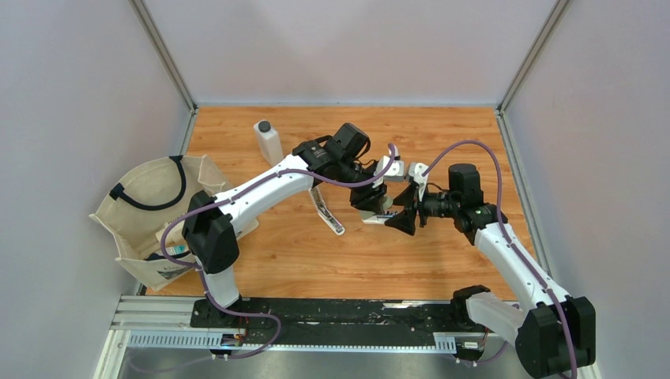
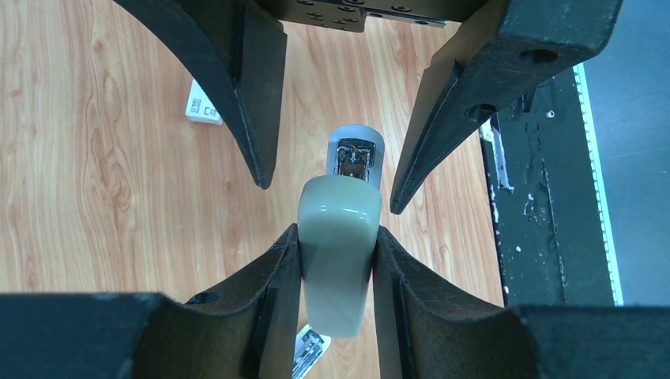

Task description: Load the staples into the stapler

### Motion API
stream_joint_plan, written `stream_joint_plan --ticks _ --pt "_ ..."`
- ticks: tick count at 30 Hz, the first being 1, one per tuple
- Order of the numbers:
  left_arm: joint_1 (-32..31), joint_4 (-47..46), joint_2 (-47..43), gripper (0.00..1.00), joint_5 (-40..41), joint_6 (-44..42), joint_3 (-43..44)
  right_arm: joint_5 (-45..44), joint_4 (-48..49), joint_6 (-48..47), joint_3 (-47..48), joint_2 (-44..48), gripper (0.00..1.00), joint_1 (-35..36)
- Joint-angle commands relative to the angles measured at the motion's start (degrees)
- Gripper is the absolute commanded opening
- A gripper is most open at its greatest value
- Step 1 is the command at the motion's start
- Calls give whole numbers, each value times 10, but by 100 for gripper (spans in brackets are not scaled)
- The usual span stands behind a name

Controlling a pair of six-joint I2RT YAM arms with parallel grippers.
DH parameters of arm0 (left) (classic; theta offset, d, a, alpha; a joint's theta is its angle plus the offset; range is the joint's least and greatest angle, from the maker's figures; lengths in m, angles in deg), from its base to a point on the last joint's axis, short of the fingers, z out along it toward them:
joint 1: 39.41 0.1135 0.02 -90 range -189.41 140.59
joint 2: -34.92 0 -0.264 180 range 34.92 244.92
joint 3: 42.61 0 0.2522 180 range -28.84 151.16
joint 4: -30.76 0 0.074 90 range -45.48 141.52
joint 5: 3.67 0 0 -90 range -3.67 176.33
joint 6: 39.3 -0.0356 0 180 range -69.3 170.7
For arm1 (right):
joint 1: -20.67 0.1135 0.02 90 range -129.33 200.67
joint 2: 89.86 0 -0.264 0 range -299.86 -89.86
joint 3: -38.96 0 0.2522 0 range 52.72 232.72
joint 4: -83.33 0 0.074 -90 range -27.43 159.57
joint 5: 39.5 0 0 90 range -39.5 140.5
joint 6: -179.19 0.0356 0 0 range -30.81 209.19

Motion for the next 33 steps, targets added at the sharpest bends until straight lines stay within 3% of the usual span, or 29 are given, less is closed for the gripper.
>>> stream_joint_plan --ticks 1,4,9,18,33 --pt "-5 -2 -29 3 -22 0 -1 4 28 12 15 13 70 1" --pt "-5 -2 -29 3 -23 1 1 4 33 11 12 9 66 1" --pt "-5 5 -27 3 -30 -2 4 -2 39 15 11 -1 51 1" --pt "-5 -11 -34 3 -30 17 9 18 11 -18 8 -22 36 1" --pt "1 -40 -47 0 -53 75 56 24 14 -26 -6 -30 31 1"
